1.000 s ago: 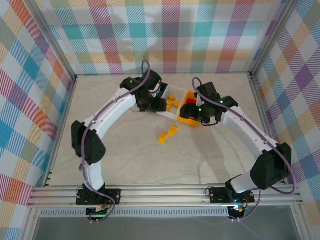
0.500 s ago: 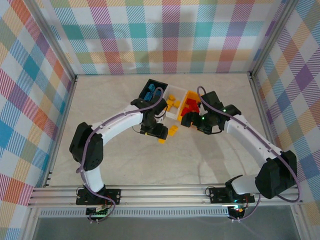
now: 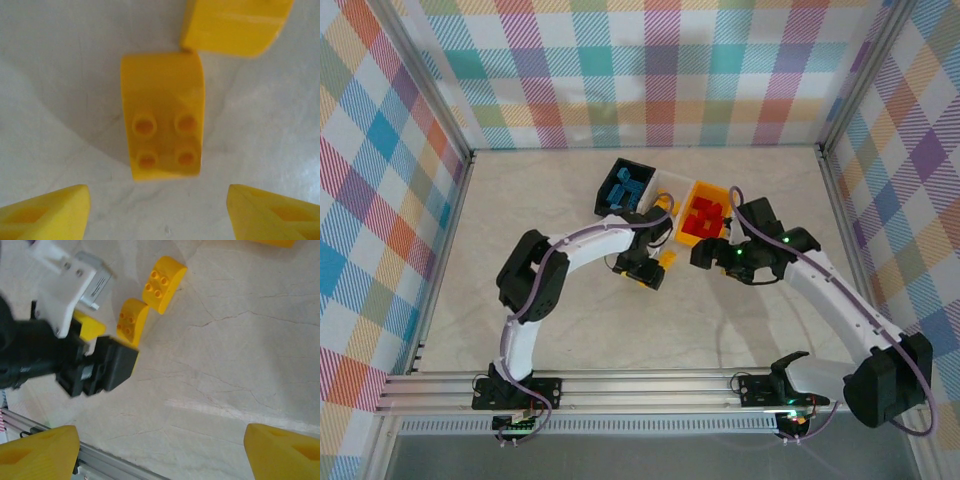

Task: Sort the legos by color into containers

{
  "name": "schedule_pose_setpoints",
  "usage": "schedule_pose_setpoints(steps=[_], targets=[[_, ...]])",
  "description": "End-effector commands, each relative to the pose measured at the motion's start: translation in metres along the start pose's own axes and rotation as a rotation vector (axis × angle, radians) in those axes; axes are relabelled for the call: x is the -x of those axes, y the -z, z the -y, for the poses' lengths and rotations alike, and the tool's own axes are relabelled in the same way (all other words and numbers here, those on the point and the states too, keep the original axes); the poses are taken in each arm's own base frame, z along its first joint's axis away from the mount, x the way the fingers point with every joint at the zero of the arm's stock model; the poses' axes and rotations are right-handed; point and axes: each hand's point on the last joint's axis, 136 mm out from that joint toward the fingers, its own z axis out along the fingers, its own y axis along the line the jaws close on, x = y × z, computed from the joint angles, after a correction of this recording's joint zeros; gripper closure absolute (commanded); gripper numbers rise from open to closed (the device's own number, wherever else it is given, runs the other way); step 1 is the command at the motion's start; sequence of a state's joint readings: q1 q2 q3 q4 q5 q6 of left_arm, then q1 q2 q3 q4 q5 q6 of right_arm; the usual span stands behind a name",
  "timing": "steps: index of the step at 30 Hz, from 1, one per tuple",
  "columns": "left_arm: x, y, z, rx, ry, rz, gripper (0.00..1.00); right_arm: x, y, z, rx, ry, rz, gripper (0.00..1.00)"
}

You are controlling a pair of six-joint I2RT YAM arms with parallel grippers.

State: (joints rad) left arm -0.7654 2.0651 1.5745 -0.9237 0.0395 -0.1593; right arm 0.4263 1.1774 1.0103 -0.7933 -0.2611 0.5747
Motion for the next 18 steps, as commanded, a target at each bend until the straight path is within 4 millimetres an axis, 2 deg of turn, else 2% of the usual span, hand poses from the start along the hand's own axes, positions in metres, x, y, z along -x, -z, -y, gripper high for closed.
schedule_pose_setpoints(steps=[1,6,11,14,18], targets=[[0.017,0.0,0.001,0.034,-0.032,0.024,0.28,-0.007,0.0,-0.001,0.024,0.016,-0.019,0.14],[0.018,-0.014,0.001,0.039,-0.043,-0.002,0.31,-0.009,0.005,0.002,0.011,-0.007,-0.008,0.14],[0.004,-0.023,0.0,0.03,-0.004,-0.029,0.34,-0.006,0.006,0.003,0.003,-0.005,0.007,0.14],[-0.003,-0.024,0.001,0.012,0.01,-0.027,0.38,-0.001,0.009,0.0,0.002,-0.015,0.023,0.14],[-0.003,-0.027,-0.002,0.022,-0.01,-0.034,0.46,0.006,0.006,-0.003,0.018,-0.043,0.047,0.14]])
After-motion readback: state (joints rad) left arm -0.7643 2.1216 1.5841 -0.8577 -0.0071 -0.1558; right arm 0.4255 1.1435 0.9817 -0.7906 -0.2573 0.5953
